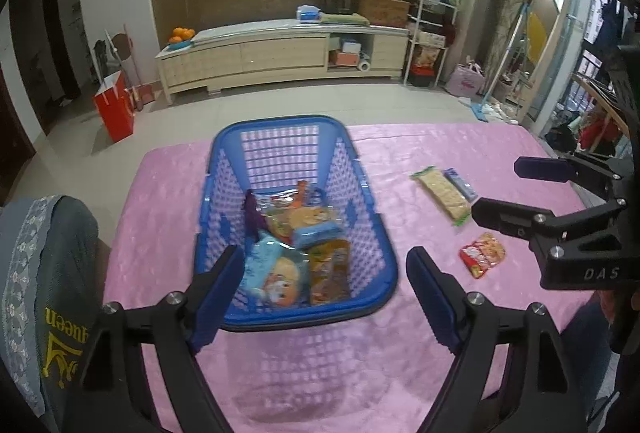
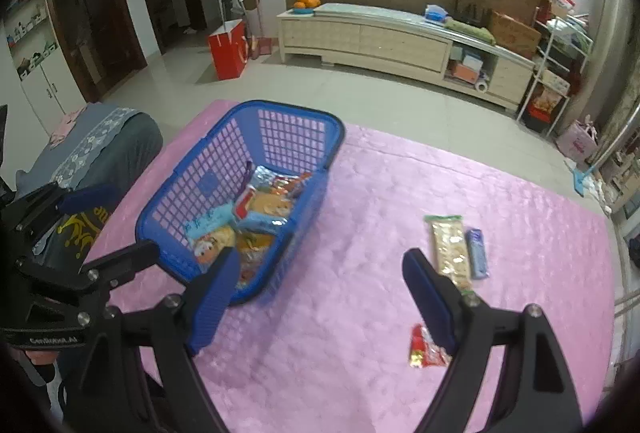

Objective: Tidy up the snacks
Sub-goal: 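Withdraw both tools from the basket toward the remaining snacks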

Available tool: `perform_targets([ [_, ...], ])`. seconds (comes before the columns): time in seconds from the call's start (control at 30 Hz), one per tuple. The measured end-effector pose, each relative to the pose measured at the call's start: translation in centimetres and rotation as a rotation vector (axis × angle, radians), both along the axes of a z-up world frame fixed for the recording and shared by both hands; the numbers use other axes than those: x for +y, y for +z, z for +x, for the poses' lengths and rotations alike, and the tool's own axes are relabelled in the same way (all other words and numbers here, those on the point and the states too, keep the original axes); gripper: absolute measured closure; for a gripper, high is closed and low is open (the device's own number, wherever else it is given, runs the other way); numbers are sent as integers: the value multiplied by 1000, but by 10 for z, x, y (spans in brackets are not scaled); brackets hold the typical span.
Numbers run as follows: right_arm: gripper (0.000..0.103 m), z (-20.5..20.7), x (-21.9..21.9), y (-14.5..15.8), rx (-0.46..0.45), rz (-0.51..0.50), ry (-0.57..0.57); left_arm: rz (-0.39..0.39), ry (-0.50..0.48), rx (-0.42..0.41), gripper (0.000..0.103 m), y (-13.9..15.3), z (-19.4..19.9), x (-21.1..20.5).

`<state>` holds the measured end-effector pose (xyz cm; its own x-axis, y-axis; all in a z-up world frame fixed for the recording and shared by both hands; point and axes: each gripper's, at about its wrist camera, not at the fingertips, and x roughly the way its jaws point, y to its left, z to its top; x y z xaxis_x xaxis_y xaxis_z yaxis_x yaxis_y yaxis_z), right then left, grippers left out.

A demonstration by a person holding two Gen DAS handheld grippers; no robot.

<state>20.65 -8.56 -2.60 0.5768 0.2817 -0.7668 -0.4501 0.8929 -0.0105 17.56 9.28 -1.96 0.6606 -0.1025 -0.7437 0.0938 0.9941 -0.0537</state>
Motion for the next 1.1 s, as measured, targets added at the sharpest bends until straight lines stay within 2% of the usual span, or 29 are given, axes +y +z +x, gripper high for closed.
perform_targets([
  [0.3, 17, -12, -53, -4, 2, -10, -58, -26, -52, 18, 21, -8, 0, -47],
  [0.6, 17, -11, -102, -21, 38, -9, -121, -17, -119, 69, 21, -32, 11, -101],
  [0.77, 17, -6, -126, -46, 90, -14, -139, 13, -134, 87, 21, -51, 15, -126],
  [0.97, 17, 6, -149, -83, 178, -39, -154, -20, -141, 169, 21, -88, 24, -144],
  [1.1, 17, 15, -159, -105, 220, -44, -152, -15, -149, 212, 21, -108, 32, -155],
])
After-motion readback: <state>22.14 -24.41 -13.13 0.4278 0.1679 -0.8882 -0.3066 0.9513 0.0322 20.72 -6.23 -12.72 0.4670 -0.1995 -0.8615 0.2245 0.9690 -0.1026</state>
